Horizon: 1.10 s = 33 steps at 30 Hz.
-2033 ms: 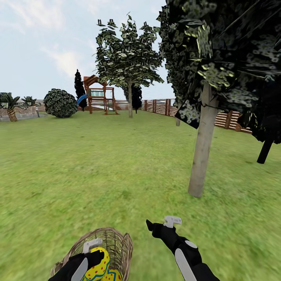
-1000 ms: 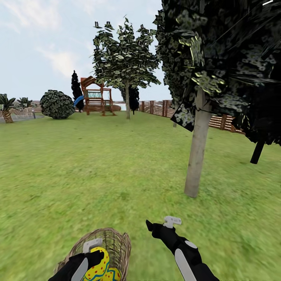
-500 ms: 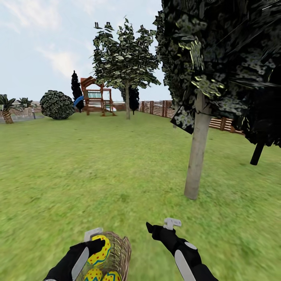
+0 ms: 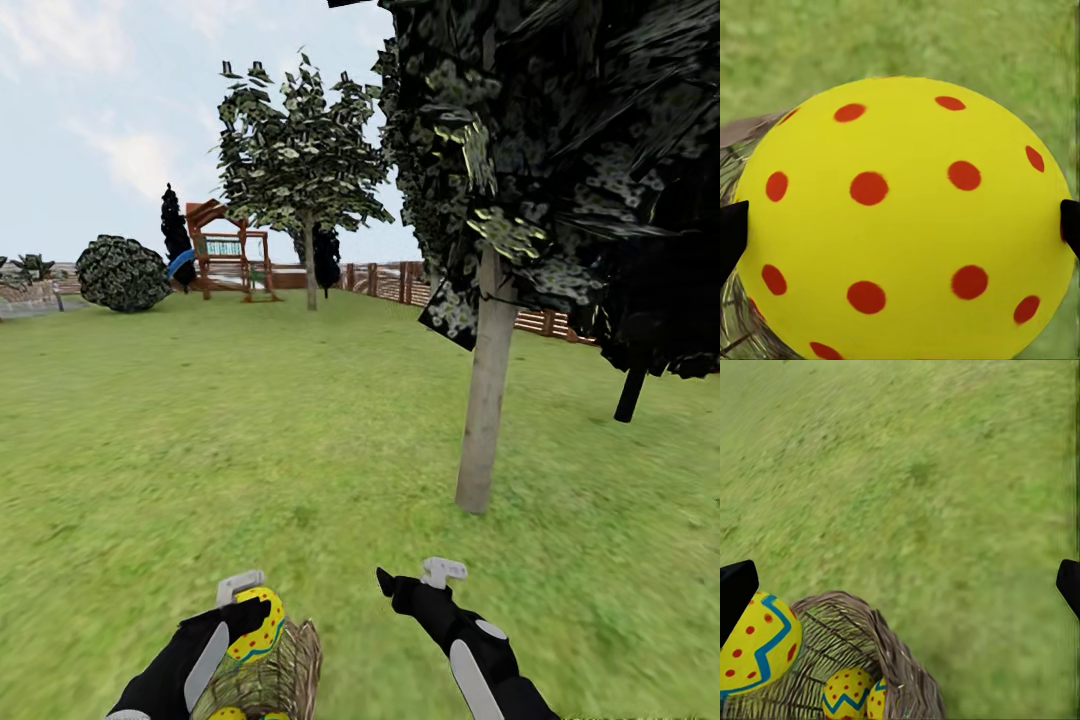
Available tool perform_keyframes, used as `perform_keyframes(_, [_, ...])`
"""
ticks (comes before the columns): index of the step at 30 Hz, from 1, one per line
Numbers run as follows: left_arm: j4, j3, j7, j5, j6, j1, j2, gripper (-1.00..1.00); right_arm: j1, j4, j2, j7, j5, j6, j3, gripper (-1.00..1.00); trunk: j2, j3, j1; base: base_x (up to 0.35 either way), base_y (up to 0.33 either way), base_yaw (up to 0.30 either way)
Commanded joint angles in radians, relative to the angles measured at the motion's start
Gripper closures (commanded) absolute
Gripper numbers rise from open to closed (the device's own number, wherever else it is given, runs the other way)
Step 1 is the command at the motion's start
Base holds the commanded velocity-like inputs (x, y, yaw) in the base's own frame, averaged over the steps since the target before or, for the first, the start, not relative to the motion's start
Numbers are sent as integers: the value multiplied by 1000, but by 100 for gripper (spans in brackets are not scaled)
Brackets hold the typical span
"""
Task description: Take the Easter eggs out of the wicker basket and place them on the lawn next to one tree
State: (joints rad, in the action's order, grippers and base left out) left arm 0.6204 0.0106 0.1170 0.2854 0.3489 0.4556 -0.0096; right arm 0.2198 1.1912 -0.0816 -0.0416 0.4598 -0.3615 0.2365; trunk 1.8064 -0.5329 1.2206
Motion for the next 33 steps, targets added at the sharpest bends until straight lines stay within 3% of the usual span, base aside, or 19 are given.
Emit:
perform_keyframes(1, [7, 1, 5, 11, 5, 0, -1, 100, 1, 1, 0, -4, 8, -4, 0, -100, 1, 0, 0, 0, 0, -213])
perform_keyframes(8, [37, -6, 12, 11, -2, -7, -2, 100, 1, 0, 0, -4, 7, -5, -1, -100, 1, 9, 0, 0, -64, -215])
perform_keyframes(13, [44, -7, 79, 12, -9, -8, -4, 100, 1, -2, -1, -4, 7, -5, -1, -100, 1, 16, 0, 0, -96, -213])
perform_keyframes(33, [45, -8, 91, 11, -11, -8, -5, 100, 1, -2, -1, -4, 7, -7, 0, -100, -139, 98, -77, 0, -2, -179])
